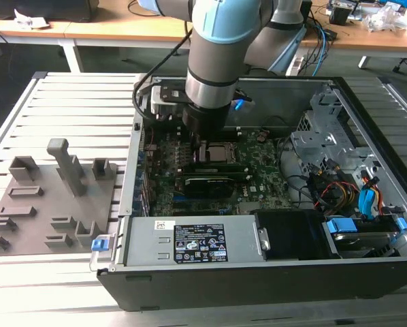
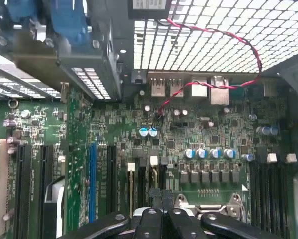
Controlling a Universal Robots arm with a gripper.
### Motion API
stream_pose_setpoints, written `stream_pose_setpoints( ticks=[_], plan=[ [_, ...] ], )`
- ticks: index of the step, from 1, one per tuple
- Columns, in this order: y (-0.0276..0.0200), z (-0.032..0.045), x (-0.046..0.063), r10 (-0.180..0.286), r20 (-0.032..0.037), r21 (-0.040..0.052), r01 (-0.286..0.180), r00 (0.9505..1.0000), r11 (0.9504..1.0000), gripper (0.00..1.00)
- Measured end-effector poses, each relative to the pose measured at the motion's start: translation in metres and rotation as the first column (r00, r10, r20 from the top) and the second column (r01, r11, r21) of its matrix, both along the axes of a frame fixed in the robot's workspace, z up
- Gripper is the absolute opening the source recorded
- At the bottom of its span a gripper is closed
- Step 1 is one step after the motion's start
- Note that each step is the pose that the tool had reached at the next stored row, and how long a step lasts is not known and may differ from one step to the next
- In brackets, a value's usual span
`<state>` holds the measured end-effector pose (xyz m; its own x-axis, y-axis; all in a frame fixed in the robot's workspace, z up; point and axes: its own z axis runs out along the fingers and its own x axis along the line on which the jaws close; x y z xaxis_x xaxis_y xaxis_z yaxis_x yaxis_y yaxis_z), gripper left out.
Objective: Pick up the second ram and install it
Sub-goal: 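Press down the second ram until it locks into place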
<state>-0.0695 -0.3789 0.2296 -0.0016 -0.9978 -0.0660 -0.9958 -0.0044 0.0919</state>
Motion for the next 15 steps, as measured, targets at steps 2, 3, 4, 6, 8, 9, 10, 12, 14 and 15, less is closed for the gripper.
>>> stream_pose_setpoints(
  ticks=[2,3,4,6,8,9,10,12,14,15],
  plan=[
    [-0.0001,-0.0027,0.000,0.000,-0.0005,-0.0006,0.000,1.0000,1.0000,0.11],
    [-0.0001,-0.0027,0.000,0.000,-0.0001,-0.0001,0.000,1.0000,1.0000,0.11],
    [0.0003,0.0005,0.000,0.000,0.0018,0.0028,0.000,1.0000,1.0000,0.11],
    [0.0001,0.0021,0.004,0.000,0.0003,0.0010,0.000,1.0000,1.0000,0.11],
    [0.0000,0.0023,0.020,0.000,-0.0089,0.0008,0.000,1.0000,1.0000,0.11],
    [0.0000,0.0023,0.029,0.000,-0.0140,0.0007,0.000,0.9999,1.0000,0.11],
    [0.0000,0.0023,0.033,0.000,-0.0154,0.0008,0.000,0.9999,1.0000,0.11],
    [0.0000,0.0024,0.044,0.000,-0.0177,0.0006,0.000,0.9998,1.0000,0.11],
    [0.0003,0.0070,0.048,0.000,-0.0178,0.0007,0.000,0.9998,1.0000,0.11],
    [0.0004,0.0143,0.049,0.000,-0.0178,0.0007,0.000,0.9998,1.0000,0.11]
  ],
)
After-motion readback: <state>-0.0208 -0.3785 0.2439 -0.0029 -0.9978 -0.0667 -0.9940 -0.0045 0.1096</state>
